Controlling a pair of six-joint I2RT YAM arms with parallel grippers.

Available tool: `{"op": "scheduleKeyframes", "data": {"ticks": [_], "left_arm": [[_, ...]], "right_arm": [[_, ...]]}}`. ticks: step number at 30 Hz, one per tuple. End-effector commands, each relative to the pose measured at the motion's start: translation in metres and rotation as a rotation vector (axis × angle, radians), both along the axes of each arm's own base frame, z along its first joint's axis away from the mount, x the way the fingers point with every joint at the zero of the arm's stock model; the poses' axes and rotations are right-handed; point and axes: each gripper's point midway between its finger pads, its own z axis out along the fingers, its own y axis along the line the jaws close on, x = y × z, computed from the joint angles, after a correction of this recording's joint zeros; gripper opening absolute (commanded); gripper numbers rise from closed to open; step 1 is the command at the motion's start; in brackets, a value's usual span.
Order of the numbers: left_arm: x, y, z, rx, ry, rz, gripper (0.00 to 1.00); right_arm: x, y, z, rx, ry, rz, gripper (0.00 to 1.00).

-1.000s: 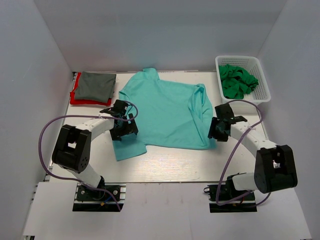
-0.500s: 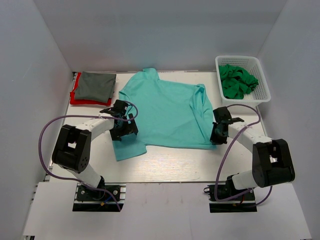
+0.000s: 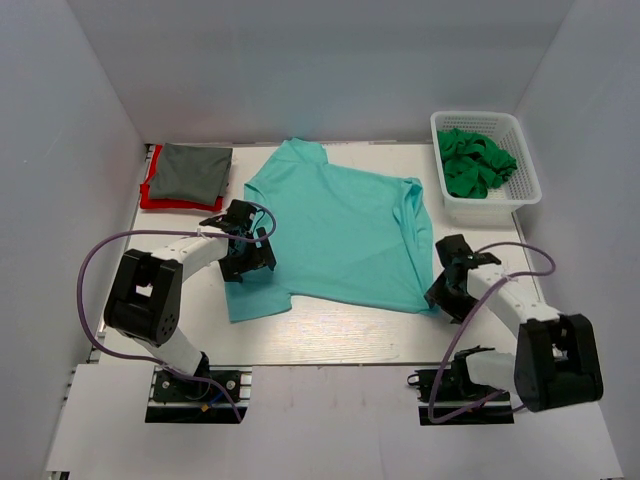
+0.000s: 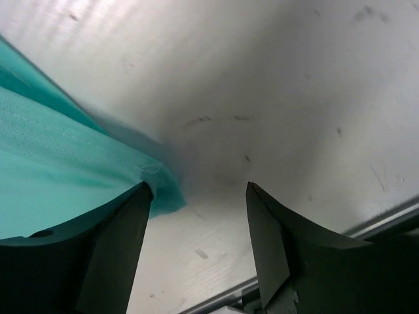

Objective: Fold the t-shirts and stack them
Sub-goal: Flatten out the tshirt

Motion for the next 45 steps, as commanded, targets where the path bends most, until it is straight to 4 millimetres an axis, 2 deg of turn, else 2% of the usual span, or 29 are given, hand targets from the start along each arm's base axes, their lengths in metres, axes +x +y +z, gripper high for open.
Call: {"op": "scheduleKeyframes", "data": {"ticks": [1,3,5,6,7,8,9,10,11,15,17,18,20,21,22,23,24,25,26,28,29,30,31,34,36,40,42,43,45], "left_arm": [[-0.023,0.011,-0.013,0.044,0.095,0.022,1.0],[-0.023,0.011,-0.013,0.044,0.095,0.022,1.0],[-0.02,0.01,-0.011,0.041,0.086,0.022,1.0],[-0.017,0.009,-0.005,0.037,0.073,0.022,1.0],[-0.007,0.006,0.004,0.025,0.04,0.022,1.0],[-0.002,0.004,0.009,0.035,0.018,0.006,1.0],[0.001,0.005,0.017,0.044,0.006,-0.001,1.0],[0.012,0.002,0.031,0.031,-0.033,0.0,1.0],[0.018,0.0,0.04,0.028,-0.064,-0.018,1.0],[0.058,-0.016,0.087,-0.03,-0.231,-0.055,1.0],[0.077,-0.021,0.088,-0.027,-0.263,-0.079,1.0],[0.098,-0.025,0.1,-0.042,-0.317,-0.068,1.0],[0.122,-0.027,0.099,-0.035,-0.344,-0.078,1.0],[0.144,-0.031,0.091,-0.021,-0.355,-0.079,1.0],[0.153,-0.033,0.085,-0.014,-0.348,-0.088,1.0],[0.172,-0.036,0.094,-0.005,-0.384,-0.088,1.0],[0.184,-0.038,0.09,0.007,-0.395,-0.09,1.0],[0.193,-0.04,0.064,0.019,-0.349,-0.093,1.0],[0.209,-0.045,0.07,0.019,-0.373,-0.102,1.0],[0.219,-0.047,0.055,0.033,-0.353,-0.099,1.0],[0.228,-0.049,0.04,0.037,-0.337,-0.1,1.0],[0.23,-0.05,0.033,0.045,-0.324,-0.11,1.0],[0.229,-0.048,0.027,0.061,-0.303,-0.107,1.0],[0.232,-0.044,0.012,0.09,-0.283,-0.107,1.0],[0.225,-0.039,-0.003,0.113,-0.251,-0.104,1.0],[0.196,-0.015,-0.035,0.214,-0.144,-0.076,1.0],[0.187,0.002,-0.03,0.264,-0.137,-0.04,1.0],[0.174,0.009,-0.038,0.286,-0.108,-0.027,1.0],[0.164,0.022,-0.029,0.313,-0.103,-0.008,1.0]], "right_arm": [[-0.023,-0.011,0.009,-0.026,0.019,-0.157,0.66],[-0.008,-0.018,0.029,-0.049,-0.065,-0.138,0.66],[0.032,-0.008,0.049,-0.027,-0.188,0.093,0.71],[0.04,0.011,0.051,0.056,-0.204,0.179,0.71],[0.065,0.02,0.061,0.068,-0.29,0.28,0.75],[0.084,0.031,0.081,0.079,-0.356,0.36,0.76],[0.092,0.032,0.074,0.065,-0.32,0.379,0.77],[0.1,0.032,0.078,0.026,-0.325,0.435,0.81],[0.125,0.035,0.092,-0.013,-0.35,0.447,0.81],[0.176,0.048,0.113,-0.082,-0.444,0.525,0.88],[0.201,0.06,0.102,-0.099,-0.444,0.581,0.9],[0.217,0.066,0.1,-0.111,-0.439,0.596,0.9],[0.234,0.068,0.098,-0.164,-0.439,0.603,0.9],[0.26,0.068,0.098,-0.205,-0.446,0.58,0.9],[0.271,0.062,0.102,-0.256,-0.458,0.558,0.9],[0.286,0.058,0.114,-0.295,-0.483,0.539,0.9],[0.302,0.059,0.105,-0.314,-0.468,0.534,0.9],[0.309,0.058,0.104,-0.327,-0.469,0.536,0.9],[0.322,0.061,0.104,-0.346,-0.464,0.566,0.9],[0.342,0.069,0.097,-0.365,-0.453,0.597,0.9],[0.342,0.075,0.09,-0.342,-0.432,0.633,0.9],[0.352,0.081,0.099,-0.331,-0.462,0.635,0.9],[0.355,0.082,0.082,-0.323,-0.438,0.639,0.9],[0.364,0.075,0.076,-0.368,-0.425,0.651,0.9],[0.368,0.073,0.071,-0.395,-0.417,0.674,0.9],[0.37,0.074,0.057,-0.412,-0.373,0.73,0.9],[0.369,0.075,0.049,-0.416,-0.354,0.753,0.9],[0.368,0.071,0.045,-0.421,-0.338,0.749,0.9],[0.369,0.067,0.044,-0.437,-0.326,0.74,0.9]]}}
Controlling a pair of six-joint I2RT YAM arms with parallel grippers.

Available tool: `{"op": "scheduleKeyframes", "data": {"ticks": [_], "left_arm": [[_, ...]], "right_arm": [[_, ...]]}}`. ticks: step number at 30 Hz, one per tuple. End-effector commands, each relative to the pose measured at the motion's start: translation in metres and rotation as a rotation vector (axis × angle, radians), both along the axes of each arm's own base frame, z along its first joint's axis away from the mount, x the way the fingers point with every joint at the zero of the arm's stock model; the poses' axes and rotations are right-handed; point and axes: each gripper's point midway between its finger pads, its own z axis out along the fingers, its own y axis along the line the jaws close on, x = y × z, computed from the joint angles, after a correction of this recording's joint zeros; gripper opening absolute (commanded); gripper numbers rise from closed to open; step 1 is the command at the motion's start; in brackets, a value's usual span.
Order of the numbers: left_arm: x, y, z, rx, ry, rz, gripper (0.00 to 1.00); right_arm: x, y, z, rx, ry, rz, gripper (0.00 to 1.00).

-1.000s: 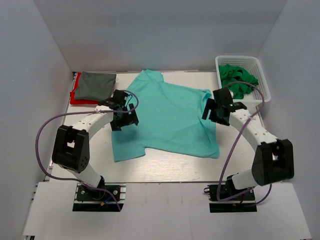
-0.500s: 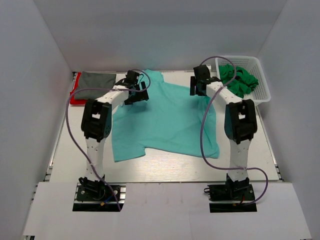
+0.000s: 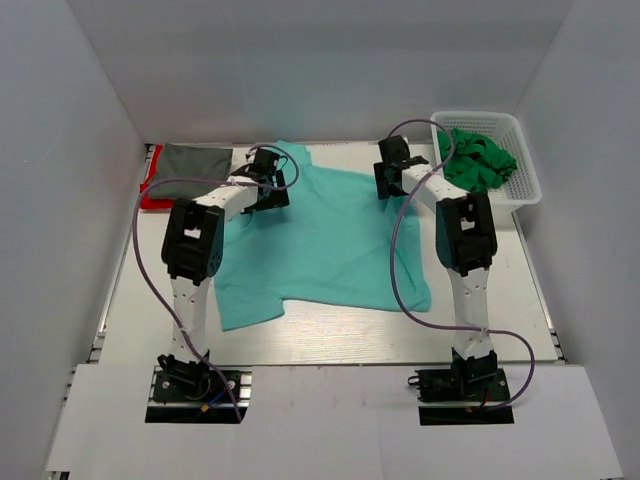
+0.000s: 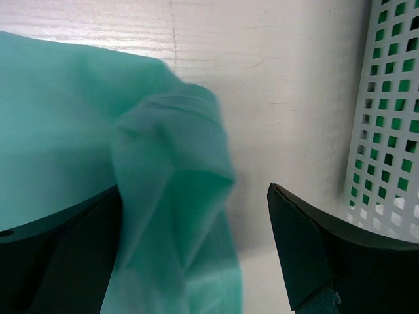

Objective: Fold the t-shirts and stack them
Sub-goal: Flatten out the tshirt

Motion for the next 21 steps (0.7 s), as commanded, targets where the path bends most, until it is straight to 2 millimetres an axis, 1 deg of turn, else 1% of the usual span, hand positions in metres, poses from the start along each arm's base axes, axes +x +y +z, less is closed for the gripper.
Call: {"op": "scheduleKeyframes", "data": {"ticks": [1,2,3,4,5,6,7,9,10,11,13,14,15,16,17,18,20,21], "left_arm": [[-0.064,0.048,-0.036,0.113,0.2,0.085,1.0],[-0.065,0.048,-0.033,0.108,0.185,0.085,1.0],[-0.065,0.053,-0.027,0.101,0.168,0.096,1.0],[-0.072,0.055,-0.033,0.108,0.189,0.096,1.0],[-0.07,0.062,-0.028,0.113,0.177,0.113,1.0],[-0.069,0.064,-0.028,0.123,0.174,0.119,1.0],[-0.071,0.07,-0.029,0.121,0.185,0.138,1.0],[-0.068,0.071,-0.025,0.128,0.173,0.144,1.0],[-0.067,0.076,-0.025,0.127,0.174,0.154,1.0],[-0.067,0.081,-0.025,0.134,0.172,0.168,1.0],[-0.067,0.081,-0.025,0.134,0.172,0.168,1.0],[-0.066,0.086,-0.025,0.133,0.173,0.178,1.0],[-0.063,0.086,-0.024,0.13,0.163,0.179,1.0],[-0.067,0.087,-0.027,0.137,0.173,0.171,1.0],[-0.065,0.089,-0.024,0.126,0.167,0.176,1.0],[-0.065,0.089,-0.024,0.126,0.167,0.176,1.0],[-0.063,0.086,-0.023,0.112,0.16,0.171,1.0],[-0.063,0.084,-0.024,0.105,0.165,0.157,1.0]], "right_arm": [[0.013,-0.012,0.013,-0.057,-0.034,-0.008,0.9],[0.012,-0.011,0.01,-0.06,-0.031,-0.009,0.9],[0.014,-0.012,0.011,-0.069,-0.037,-0.008,0.9],[0.017,-0.017,0.014,-0.084,-0.049,-0.033,0.9],[0.021,-0.02,0.018,-0.092,-0.055,-0.042,0.9],[0.025,-0.024,0.025,-0.096,-0.074,-0.061,0.9],[0.025,-0.026,0.026,-0.092,-0.071,-0.072,0.9],[0.03,-0.033,0.041,-0.078,-0.105,-0.092,0.9],[0.034,-0.035,0.047,-0.076,-0.127,-0.096,0.9],[0.036,-0.043,0.06,-0.085,-0.148,-0.104,0.9],[0.039,-0.053,0.072,-0.118,-0.182,-0.13,0.9],[0.04,-0.058,0.079,-0.123,-0.198,-0.144,0.9],[0.04,-0.064,0.084,-0.147,-0.198,-0.134,0.9],[0.041,-0.066,0.088,-0.154,-0.209,-0.139,0.9],[0.044,-0.071,0.096,-0.156,-0.223,-0.142,0.9],[0.045,-0.073,0.096,-0.156,-0.224,-0.144,0.9],[0.046,-0.065,0.1,-0.13,-0.221,-0.118,0.9],[0.048,-0.062,0.105,-0.114,-0.227,-0.102,0.9]]}}
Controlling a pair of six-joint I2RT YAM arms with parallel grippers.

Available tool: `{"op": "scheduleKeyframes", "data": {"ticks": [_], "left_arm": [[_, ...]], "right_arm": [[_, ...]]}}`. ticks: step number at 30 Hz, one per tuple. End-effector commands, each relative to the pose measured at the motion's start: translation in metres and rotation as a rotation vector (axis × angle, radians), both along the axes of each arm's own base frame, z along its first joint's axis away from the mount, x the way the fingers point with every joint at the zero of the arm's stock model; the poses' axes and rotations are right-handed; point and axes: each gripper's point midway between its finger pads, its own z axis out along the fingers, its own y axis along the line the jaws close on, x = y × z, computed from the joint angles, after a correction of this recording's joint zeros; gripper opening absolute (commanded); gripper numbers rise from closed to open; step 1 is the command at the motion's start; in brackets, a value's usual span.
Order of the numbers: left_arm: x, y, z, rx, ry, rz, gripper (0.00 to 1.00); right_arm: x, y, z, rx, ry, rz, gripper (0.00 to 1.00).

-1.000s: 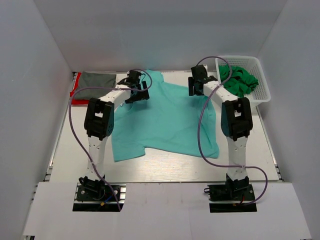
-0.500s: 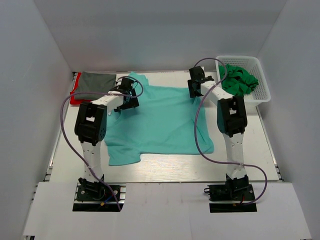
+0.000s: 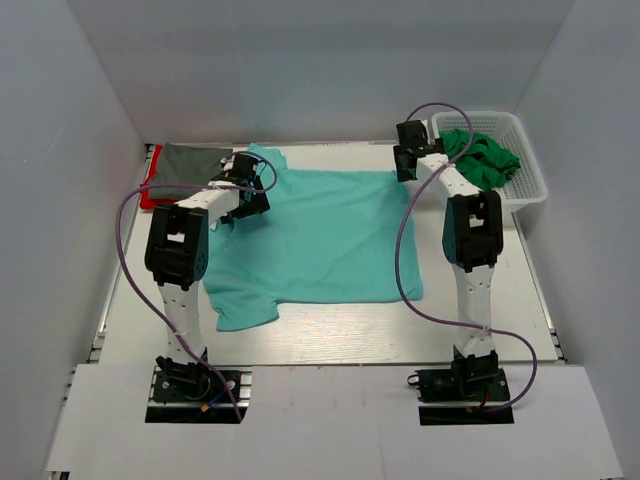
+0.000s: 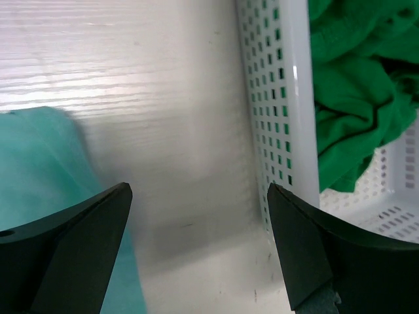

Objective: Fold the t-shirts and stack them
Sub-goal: Flatten out the tshirt

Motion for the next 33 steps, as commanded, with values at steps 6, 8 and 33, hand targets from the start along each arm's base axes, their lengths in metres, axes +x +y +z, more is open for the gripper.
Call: {"op": "scheduleKeyframes", "data": {"ticks": [6,8,33], "left_arm": [[-0.029,0.012,-0.018,0.018,0.112,-0.013,1.0],[-0.029,0.01,-0.018,0.009,0.114,-0.018,1.0],[-0.028,0.003,-0.026,-0.024,0.121,-0.037,1.0]], "right_arm": [[0.014,0.084,0.082,0.313,-0.143,0.366,0.88],[0.015,0.095,0.085,0.361,-0.157,0.408,0.88],[0.086,0.064,-0.013,0.224,-0.224,0.146,0.06]]}}
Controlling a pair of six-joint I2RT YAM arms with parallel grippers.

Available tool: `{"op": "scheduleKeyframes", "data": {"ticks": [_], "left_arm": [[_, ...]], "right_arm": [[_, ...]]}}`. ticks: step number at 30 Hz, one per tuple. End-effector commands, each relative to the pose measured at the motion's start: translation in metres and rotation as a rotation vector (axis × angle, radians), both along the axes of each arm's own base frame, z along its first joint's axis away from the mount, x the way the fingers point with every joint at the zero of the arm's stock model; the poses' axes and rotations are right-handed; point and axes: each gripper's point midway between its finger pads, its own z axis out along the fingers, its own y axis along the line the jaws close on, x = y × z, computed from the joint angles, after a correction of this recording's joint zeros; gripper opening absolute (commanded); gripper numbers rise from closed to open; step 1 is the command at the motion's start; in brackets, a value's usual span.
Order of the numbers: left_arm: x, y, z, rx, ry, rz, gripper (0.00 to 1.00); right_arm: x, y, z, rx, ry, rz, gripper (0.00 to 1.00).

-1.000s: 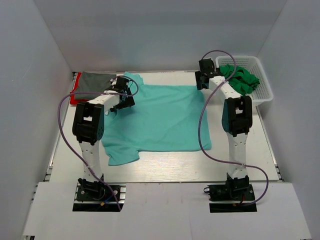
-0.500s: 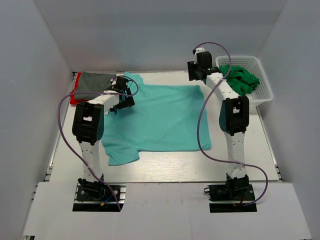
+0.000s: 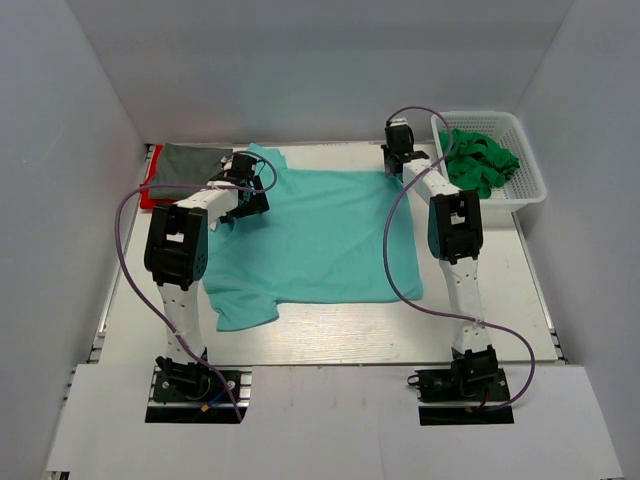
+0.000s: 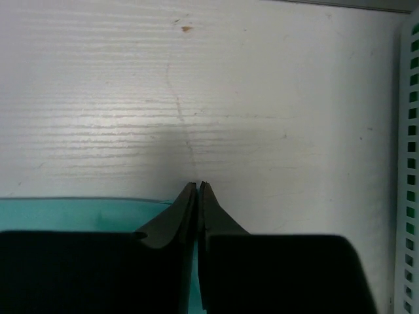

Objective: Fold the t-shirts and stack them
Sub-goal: Flatten out the tshirt

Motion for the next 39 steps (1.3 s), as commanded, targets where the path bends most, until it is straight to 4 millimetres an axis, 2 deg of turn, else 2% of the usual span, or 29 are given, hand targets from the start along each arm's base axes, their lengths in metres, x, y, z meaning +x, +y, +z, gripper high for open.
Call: {"op": "scheduleKeyframes", "data": {"ticks": [1,2,4,9,11,12,13,15,16,17,19,24,25,31,32,33,36,38,39], "left_arm": [[-0.032,0.005,-0.028,-0.007,0.128,-0.004,1.0],[-0.032,0.005,-0.028,-0.007,0.129,-0.004,1.0],[-0.032,0.005,-0.028,-0.007,0.129,-0.004,1.0],[-0.036,0.005,-0.031,-0.009,0.138,0.004,1.0],[-0.039,0.006,-0.034,-0.007,0.146,0.004,1.0],[-0.039,0.006,-0.034,-0.007,0.147,0.004,1.0],[-0.039,0.004,-0.034,-0.019,0.147,0.008,1.0],[-0.042,0.005,-0.037,-0.017,0.156,0.008,1.0],[-0.042,0.005,-0.037,-0.017,0.156,0.008,1.0],[-0.046,0.005,-0.04,-0.016,0.165,0.008,1.0],[-0.05,0.008,-0.043,-0.005,0.175,0.012,1.0],[-0.049,0.007,-0.041,-0.011,0.164,0.02,1.0],[-0.049,0.007,-0.041,-0.011,0.164,0.02,1.0],[-0.048,0.006,-0.038,-0.021,0.157,0.016,1.0],[-0.048,0.006,-0.038,-0.021,0.157,0.016,1.0],[-0.048,0.006,-0.038,-0.021,0.157,0.016,1.0],[-0.04,0.004,-0.031,-0.026,0.133,0.015,1.0],[-0.03,0.0,-0.023,-0.043,0.103,0.009,1.0],[-0.027,-0.003,-0.02,-0.053,0.097,-0.007,1.0]], "right_arm": [[0.021,-0.013,0.034,-0.006,-0.125,-0.08,0.03],[0.023,-0.016,0.037,-0.012,-0.141,-0.103,0.0],[0.023,-0.023,0.04,-0.025,-0.147,-0.126,0.0],[0.021,-0.023,0.046,0.048,-0.13,-0.123,0.0],[0.022,-0.03,0.066,0.127,-0.137,-0.132,0.0],[0.019,-0.009,0.071,0.295,-0.114,-0.096,0.0],[0.015,-0.018,0.075,0.35,-0.106,-0.105,0.0],[0.015,-0.004,0.113,0.554,-0.142,-0.037,0.0],[0.014,-0.009,0.123,0.588,-0.154,-0.036,0.0],[0.004,-0.008,0.14,0.625,-0.161,0.009,0.0],[0.0,-0.005,0.161,0.66,-0.184,0.039,0.0],[-0.01,-0.005,0.17,0.794,-0.138,0.047,0.0],[-0.01,-0.003,0.178,0.838,-0.151,0.08,0.0],[-0.001,-0.01,0.172,0.885,-0.141,0.059,0.0],[0.001,-0.016,0.169,0.861,-0.142,0.048,0.05],[0.003,-0.016,0.167,0.849,-0.138,0.042,0.18],[0.006,-0.023,0.163,0.79,-0.14,0.034,0.36],[0.005,-0.024,0.174,0.757,-0.16,0.053,0.39],[0.002,-0.024,0.171,0.705,-0.153,0.076,0.42]]}}
